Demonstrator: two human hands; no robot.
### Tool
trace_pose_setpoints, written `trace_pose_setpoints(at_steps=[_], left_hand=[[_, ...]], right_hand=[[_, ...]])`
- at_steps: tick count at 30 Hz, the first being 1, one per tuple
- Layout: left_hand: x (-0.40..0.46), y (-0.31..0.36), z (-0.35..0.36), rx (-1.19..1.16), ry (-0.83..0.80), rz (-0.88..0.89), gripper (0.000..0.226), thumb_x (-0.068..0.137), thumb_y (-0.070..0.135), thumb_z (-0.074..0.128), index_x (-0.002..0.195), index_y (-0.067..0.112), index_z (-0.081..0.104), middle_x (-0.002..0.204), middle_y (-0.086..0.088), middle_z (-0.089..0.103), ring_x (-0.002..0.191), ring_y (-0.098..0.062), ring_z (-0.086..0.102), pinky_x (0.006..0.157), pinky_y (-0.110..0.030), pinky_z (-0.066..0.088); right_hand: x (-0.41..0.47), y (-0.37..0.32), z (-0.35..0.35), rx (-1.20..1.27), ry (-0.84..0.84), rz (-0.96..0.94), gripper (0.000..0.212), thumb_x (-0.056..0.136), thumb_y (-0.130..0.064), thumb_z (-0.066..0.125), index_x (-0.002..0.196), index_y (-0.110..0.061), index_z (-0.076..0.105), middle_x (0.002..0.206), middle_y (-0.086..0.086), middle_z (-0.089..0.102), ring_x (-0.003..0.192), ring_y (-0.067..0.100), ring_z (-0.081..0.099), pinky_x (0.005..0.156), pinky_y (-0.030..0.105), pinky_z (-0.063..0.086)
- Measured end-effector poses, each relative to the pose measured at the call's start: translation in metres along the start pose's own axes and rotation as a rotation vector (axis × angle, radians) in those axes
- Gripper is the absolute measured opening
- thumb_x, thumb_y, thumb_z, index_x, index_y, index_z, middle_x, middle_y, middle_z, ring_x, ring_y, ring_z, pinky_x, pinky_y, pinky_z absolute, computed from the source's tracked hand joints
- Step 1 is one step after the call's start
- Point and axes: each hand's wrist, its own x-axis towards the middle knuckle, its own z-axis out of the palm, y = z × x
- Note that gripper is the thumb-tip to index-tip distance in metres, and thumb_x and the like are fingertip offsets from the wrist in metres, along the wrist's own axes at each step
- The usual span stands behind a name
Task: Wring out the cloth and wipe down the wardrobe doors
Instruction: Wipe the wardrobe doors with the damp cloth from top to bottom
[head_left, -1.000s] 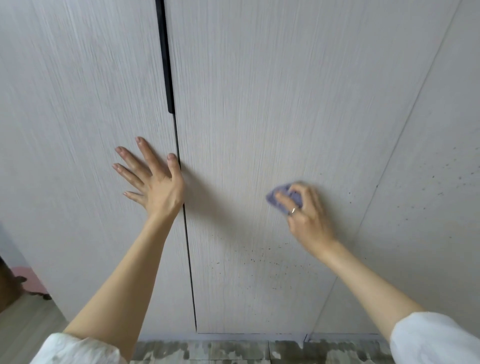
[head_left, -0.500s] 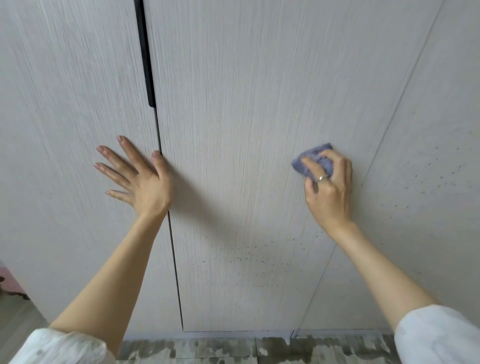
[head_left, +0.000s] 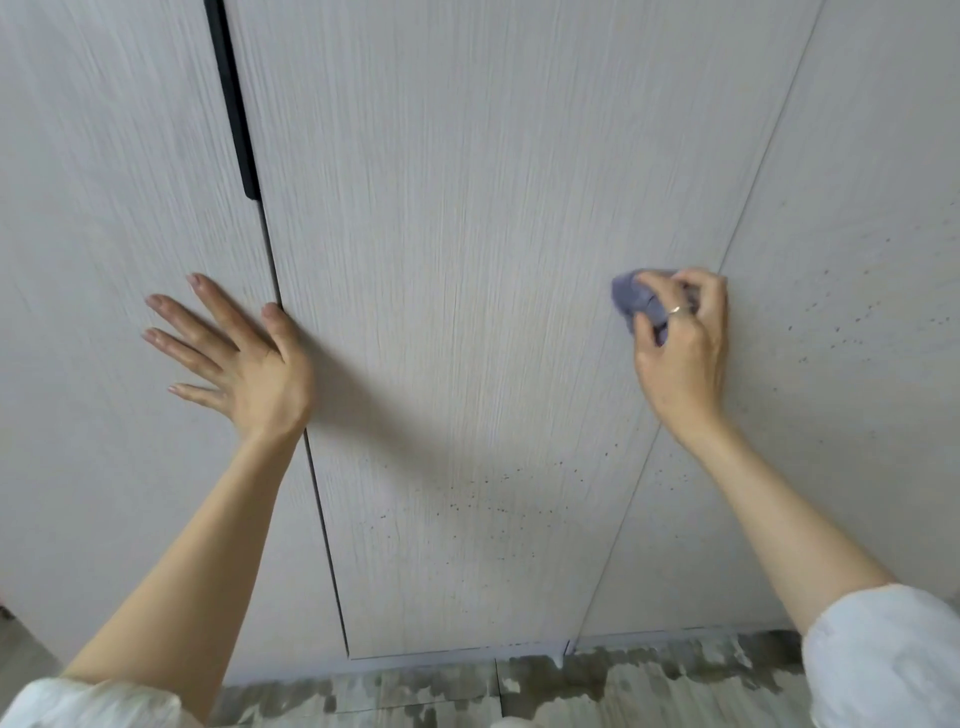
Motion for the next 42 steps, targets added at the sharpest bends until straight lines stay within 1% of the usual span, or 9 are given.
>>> trace_pose_setpoints(at_steps=[6,11,17,22,25,28,31,36,42], left_hand=[[-0.005,-0.007,0.001,0.015,-0.014,0.008,0.062,0.098,0.047,0.018,0.150,0.023,-0.007,0.156,-0.011,-0.017,0.142,-0.034,-0.019,0.105,-0.068,-0.006],[-0.014,-0.007,0.008,-0.017,-0.010,-0.050,0.059,0.099,0.043,0.017,0.150,0.025,-0.005,0.157,-0.009,-0.016,0.142,-0.034,-0.018,0.105,-0.068,-0.005],[-0.017,-0.011,0.010,-0.014,-0.010,-0.038,0.059,0.099,0.042,0.017,0.150,0.023,-0.004,0.156,-0.012,-0.015,0.142,-0.036,-0.017,0.105,-0.068,-0.005],[-0.018,-0.015,0.011,-0.004,-0.004,-0.020,0.059,0.100,0.043,0.016,0.150,0.022,-0.004,0.156,-0.014,-0.014,0.142,-0.037,-0.016,0.105,-0.068,-0.005],[-0.018,-0.016,0.012,-0.002,0.003,-0.012,0.059,0.100,0.043,0.016,0.150,0.021,-0.004,0.156,-0.015,-0.014,0.142,-0.038,-0.016,0.105,-0.068,-0.005],[-0.019,-0.020,0.012,0.008,-0.009,0.007,0.059,0.100,0.042,0.017,0.151,0.020,-0.004,0.156,-0.016,-0.013,0.142,-0.039,-0.016,0.105,-0.068,-0.006],[-0.023,-0.028,0.012,0.028,-0.027,0.038,0.058,0.101,0.040,0.018,0.151,0.019,-0.004,0.156,-0.017,-0.014,0.141,-0.039,-0.016,0.106,-0.066,-0.007],[-0.032,-0.042,0.013,0.045,-0.052,0.060,0.058,0.101,0.040,0.019,0.151,0.021,-0.004,0.156,-0.017,-0.014,0.141,-0.040,-0.016,0.105,-0.067,-0.005],[-0.048,-0.075,0.018,0.068,-0.111,0.079,0.057,0.102,0.036,0.022,0.151,0.022,-0.003,0.155,-0.019,-0.015,0.140,-0.042,-0.017,0.106,-0.066,-0.005]], right_hand=[[-0.060,0.028,0.014,0.050,0.029,0.046,0.023,0.080,-0.007,0.055,0.101,-0.001,0.064,0.097,0.024,0.051,0.091,0.023,0.047,0.077,0.021,0.037],[-0.147,0.048,0.017,0.084,-0.233,0.287,0.028,0.070,0.017,0.067,0.093,0.002,0.063,0.094,0.018,0.051,0.088,0.013,0.048,0.076,0.029,0.044],[-0.038,0.027,0.002,0.092,-0.011,0.165,0.025,0.077,0.006,0.059,0.101,0.005,0.062,0.100,0.026,0.048,0.095,0.021,0.047,0.084,0.006,0.032],[0.015,0.022,-0.005,0.056,0.037,0.085,0.026,0.072,-0.002,0.053,0.096,-0.003,0.062,0.104,0.004,0.036,0.097,0.033,0.050,0.083,0.018,0.036],[-0.023,0.031,0.006,0.044,0.014,0.107,0.024,0.068,-0.001,0.052,0.091,-0.001,0.060,0.100,0.010,0.040,0.093,0.036,0.051,0.080,0.021,0.037],[-0.096,0.041,0.027,0.036,-0.082,0.230,0.024,0.064,0.005,0.055,0.088,0.001,0.059,0.099,0.021,0.044,0.091,0.037,0.053,0.080,0.033,0.044],[-0.165,0.043,0.036,0.092,-0.324,0.333,0.033,0.063,0.020,0.061,0.087,-0.002,0.057,0.103,0.013,0.040,0.092,0.033,0.054,0.082,0.041,0.050],[-0.188,0.038,0.021,0.046,-0.550,0.381,0.024,0.072,0.021,0.060,0.088,0.003,0.062,0.098,0.006,0.041,0.089,0.028,0.056,0.079,0.029,0.045],[-0.123,0.023,0.019,0.045,-0.190,0.278,0.023,0.079,0.002,0.063,0.102,0.001,0.063,0.103,0.019,0.049,0.090,0.015,0.050,0.078,0.013,0.033]])
